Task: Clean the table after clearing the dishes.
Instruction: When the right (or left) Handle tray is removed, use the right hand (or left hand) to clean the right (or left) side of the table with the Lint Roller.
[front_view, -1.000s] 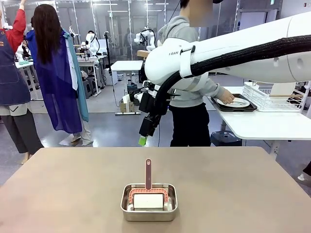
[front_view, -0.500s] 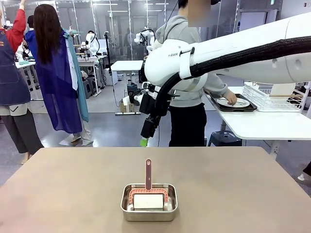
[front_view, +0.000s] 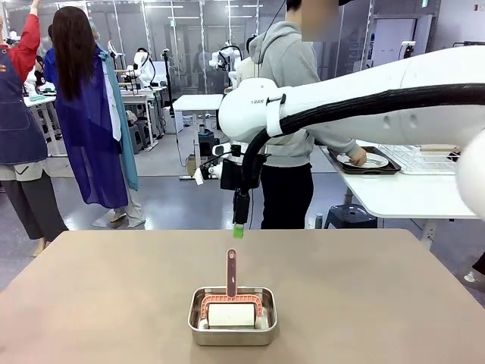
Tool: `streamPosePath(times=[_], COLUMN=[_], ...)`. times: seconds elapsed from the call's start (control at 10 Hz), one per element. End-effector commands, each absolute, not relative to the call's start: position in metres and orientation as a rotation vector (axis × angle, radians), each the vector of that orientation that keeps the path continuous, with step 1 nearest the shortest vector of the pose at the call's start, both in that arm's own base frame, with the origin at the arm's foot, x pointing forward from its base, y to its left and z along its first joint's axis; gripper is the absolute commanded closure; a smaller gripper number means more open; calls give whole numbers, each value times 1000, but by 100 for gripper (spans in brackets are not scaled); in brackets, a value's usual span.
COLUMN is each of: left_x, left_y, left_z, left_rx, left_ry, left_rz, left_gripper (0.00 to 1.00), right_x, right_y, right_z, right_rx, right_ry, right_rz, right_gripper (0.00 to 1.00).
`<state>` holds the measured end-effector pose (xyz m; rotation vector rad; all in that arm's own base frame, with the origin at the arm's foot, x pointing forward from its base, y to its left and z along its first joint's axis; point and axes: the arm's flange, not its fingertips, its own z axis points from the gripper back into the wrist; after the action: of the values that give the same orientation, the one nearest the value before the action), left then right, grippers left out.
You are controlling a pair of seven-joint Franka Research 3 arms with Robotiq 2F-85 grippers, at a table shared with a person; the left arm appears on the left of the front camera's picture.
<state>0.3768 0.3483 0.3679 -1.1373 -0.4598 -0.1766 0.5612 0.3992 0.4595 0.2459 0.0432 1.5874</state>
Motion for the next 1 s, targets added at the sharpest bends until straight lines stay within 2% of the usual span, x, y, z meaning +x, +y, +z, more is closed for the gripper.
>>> streamPosePath(times=[0.0, 0.3, 0.9], left_x=[371, 371, 371], left_y=[348, 348, 348], left_z=[370, 370, 370], left_rx=[-1132, -1132, -1132], left_ry=[-450, -450, -450], left_rz=[-180, -180, -180], left_gripper=[0, 0, 0], right_x=[584, 599, 599], right_y=[421, 442, 452], right_z=[461, 438, 394], right_rx=[260, 294, 355], right_ry=[94, 237, 396], right_rz=[1632, 1603, 1557], right_gripper=[0, 0, 0])
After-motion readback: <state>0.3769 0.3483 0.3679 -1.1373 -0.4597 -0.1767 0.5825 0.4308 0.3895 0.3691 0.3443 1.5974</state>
